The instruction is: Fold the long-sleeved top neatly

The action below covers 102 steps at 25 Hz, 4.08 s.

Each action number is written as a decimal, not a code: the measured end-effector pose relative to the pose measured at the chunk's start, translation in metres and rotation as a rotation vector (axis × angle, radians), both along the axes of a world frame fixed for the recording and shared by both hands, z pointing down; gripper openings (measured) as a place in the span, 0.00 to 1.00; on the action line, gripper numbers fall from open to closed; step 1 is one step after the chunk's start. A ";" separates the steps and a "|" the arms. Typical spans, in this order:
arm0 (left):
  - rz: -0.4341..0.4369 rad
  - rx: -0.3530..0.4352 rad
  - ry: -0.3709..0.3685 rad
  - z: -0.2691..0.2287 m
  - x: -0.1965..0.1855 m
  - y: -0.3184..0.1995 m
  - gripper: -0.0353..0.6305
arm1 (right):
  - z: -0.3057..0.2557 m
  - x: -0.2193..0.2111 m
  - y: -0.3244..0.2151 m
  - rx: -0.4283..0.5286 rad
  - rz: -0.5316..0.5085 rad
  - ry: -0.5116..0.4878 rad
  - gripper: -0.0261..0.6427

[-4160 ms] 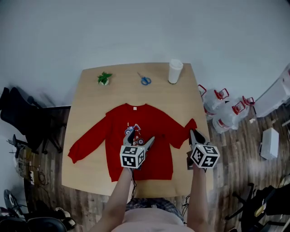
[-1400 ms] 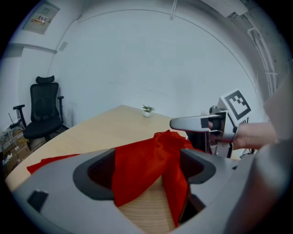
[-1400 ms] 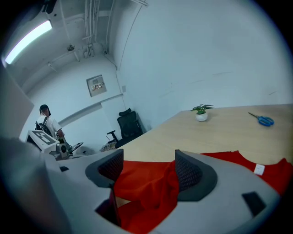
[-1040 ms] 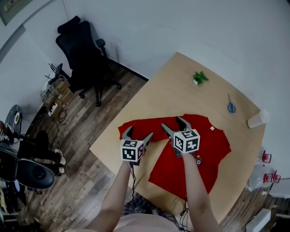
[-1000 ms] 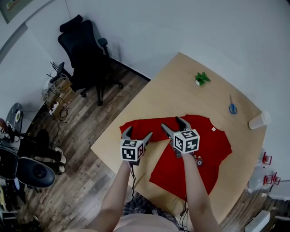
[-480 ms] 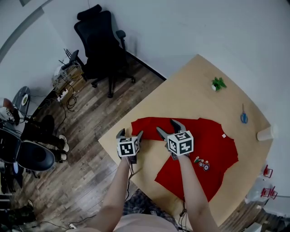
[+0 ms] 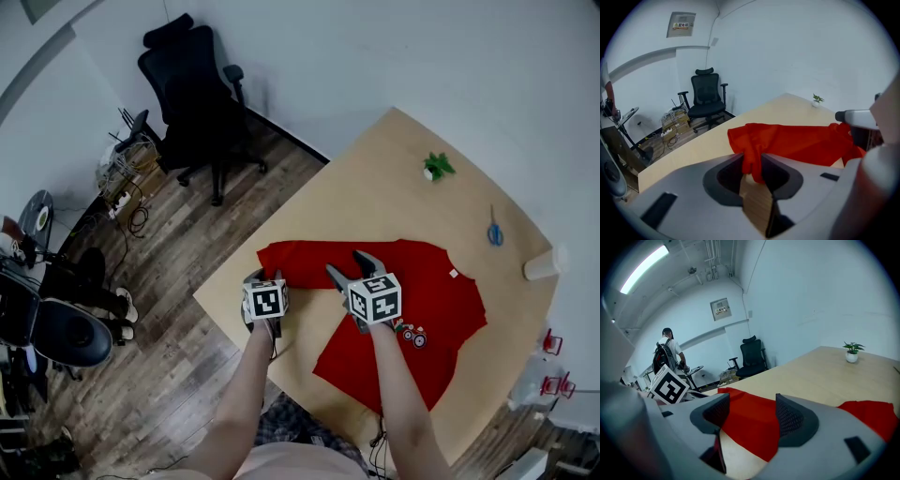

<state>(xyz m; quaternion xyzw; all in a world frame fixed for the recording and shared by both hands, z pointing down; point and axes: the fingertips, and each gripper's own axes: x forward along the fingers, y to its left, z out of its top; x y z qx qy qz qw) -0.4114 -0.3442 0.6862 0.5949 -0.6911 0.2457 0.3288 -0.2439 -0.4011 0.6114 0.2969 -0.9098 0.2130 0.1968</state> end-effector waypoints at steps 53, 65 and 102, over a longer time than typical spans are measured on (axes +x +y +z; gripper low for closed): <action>1.185 0.295 0.051 -0.085 0.537 0.007 0.18 | -0.001 0.454 0.122 -0.072 0.918 0.108 0.47; 1.328 0.219 0.276 -0.062 0.573 0.050 0.37 | 0.007 0.484 0.136 -0.089 0.984 0.116 0.48; 1.345 0.003 -0.098 -0.029 0.402 -0.142 0.53 | 0.039 0.404 -0.001 -0.175 0.266 0.465 0.60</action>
